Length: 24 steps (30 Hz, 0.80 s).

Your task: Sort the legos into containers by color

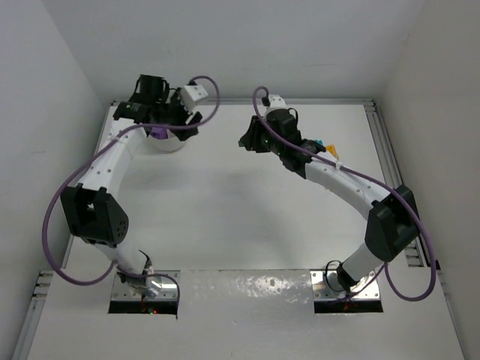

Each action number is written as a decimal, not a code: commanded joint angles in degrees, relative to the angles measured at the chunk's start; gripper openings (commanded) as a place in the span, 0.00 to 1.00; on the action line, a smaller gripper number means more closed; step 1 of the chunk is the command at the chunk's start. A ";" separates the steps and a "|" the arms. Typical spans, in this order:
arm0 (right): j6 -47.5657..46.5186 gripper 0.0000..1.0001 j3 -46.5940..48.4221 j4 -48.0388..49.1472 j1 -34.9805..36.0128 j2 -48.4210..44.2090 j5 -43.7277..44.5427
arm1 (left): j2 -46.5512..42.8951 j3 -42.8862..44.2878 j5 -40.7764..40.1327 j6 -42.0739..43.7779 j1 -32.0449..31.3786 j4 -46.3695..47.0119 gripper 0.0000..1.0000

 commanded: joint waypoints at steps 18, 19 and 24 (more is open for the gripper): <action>7.95 0.00 -1.26 2.89 2.24 -0.65 -8.51 | -21.63 -33.50 22.21 7.42 -7.14 32.58 0.70; 7.77 0.00 -1.96 2.80 2.24 -0.91 -7.80 | -21.46 -33.50 21.77 4.63 -7.15 33.80 0.70; 4.79 0.00 -3.11 1.14 2.15 -2.32 -3.23 | -21.28 -33.67 13.00 -4.95 -6.97 38.28 0.67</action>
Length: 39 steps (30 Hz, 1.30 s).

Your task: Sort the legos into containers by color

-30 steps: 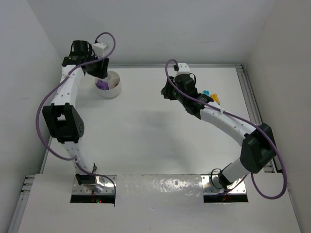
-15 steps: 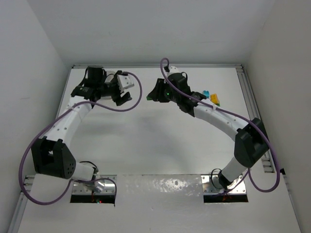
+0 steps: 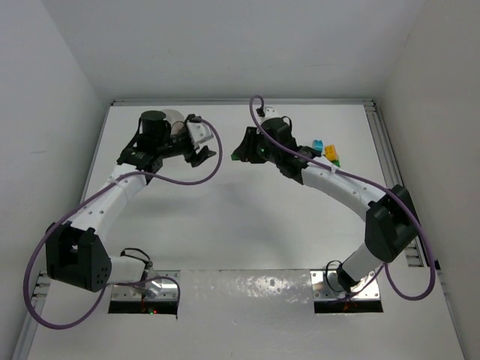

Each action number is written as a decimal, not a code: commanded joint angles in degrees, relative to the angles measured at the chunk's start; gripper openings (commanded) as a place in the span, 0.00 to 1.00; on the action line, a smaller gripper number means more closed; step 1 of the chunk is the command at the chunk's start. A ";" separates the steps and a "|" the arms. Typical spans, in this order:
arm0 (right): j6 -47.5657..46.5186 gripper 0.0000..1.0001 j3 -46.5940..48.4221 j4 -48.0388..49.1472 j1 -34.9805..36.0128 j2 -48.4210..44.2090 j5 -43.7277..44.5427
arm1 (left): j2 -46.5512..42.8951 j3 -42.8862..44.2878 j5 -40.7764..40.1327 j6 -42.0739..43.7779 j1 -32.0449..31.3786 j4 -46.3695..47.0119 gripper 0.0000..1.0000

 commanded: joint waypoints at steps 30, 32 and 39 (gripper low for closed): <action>-3.36 0.00 11.31 -5.26 -3.51 3.46 0.50 | 25.93 32.80 -15.07 -13.18 8.84 -14.81 0.45; -2.92 0.00 12.10 -3.95 -3.51 3.81 -0.46 | 20.84 28.15 -5.04 2.19 7.70 -18.15 0.57; -1.43 0.00 14.04 -3.77 -1.32 5.66 -5.82 | 5.72 10.04 6.76 11.31 3.39 -4.93 0.69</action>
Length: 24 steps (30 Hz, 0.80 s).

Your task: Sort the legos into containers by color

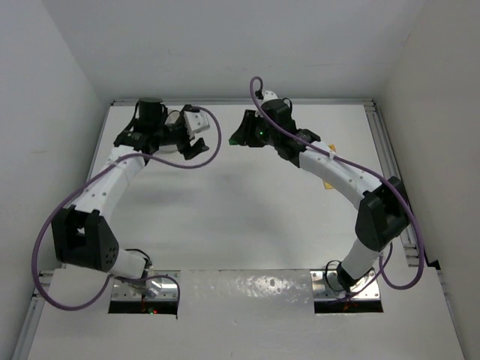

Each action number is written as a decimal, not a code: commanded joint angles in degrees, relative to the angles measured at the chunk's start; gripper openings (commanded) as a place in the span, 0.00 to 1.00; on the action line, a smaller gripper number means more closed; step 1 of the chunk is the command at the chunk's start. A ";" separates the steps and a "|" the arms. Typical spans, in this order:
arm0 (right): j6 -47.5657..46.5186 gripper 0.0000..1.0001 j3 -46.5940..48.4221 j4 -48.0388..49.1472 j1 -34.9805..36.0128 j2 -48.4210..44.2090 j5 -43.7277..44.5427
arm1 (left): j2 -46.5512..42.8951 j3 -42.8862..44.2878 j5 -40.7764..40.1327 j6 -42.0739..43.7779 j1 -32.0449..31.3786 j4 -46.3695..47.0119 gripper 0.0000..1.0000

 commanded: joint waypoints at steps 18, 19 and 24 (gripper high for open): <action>6.36 0.00 0.39 7.26 2.89 -2.05 -6.06 | -2.14 -4.19 9.77 2.49 -7.93 9.65 0.49; 6.36 0.00 0.48 7.26 2.89 -1.96 -6.23 | -2.05 -4.19 9.51 2.23 -7.93 9.82 0.47; 6.98 0.00 0.30 7.96 3.07 -1.87 -6.41 | -2.05 -4.80 8.80 1.26 -8.10 10.97 0.37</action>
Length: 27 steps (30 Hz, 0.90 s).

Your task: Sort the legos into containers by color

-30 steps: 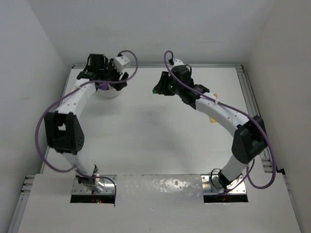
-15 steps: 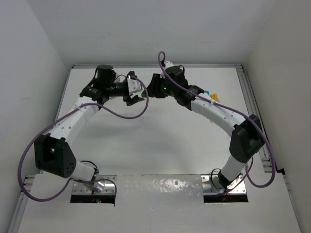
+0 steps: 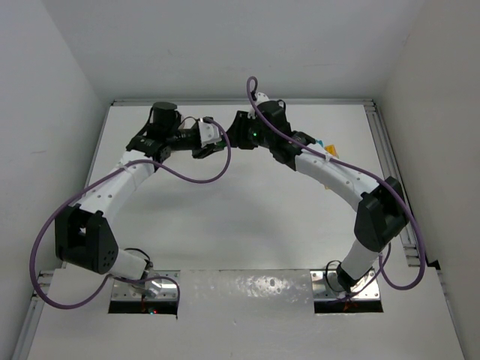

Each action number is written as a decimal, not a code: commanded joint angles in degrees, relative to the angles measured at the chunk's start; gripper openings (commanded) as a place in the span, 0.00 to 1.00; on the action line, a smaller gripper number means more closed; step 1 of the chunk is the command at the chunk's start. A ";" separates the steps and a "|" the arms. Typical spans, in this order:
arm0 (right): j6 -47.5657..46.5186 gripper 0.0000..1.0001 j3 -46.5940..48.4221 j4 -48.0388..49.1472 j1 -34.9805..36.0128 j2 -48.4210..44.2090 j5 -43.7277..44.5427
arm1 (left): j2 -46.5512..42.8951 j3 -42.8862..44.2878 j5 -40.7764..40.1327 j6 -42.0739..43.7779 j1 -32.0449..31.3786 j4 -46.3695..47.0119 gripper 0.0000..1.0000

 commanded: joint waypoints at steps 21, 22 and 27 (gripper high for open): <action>0.18 0.51 -0.77 1.11 -1.79 -4.32 4.80 | -0.80 -2.39 -12.00 -11.20 -1.07 2.28 0.00; 0.09 0.54 -1.03 0.67 -2.67 -4.68 5.16 | -0.89 -2.39 -12.54 -11.73 -0.98 1.75 0.00; -0.44 0.64 -1.56 -0.83 -4.52 -6.17 6.04 | -1.33 -3.44 -14.73 -14.71 -0.98 0.68 0.00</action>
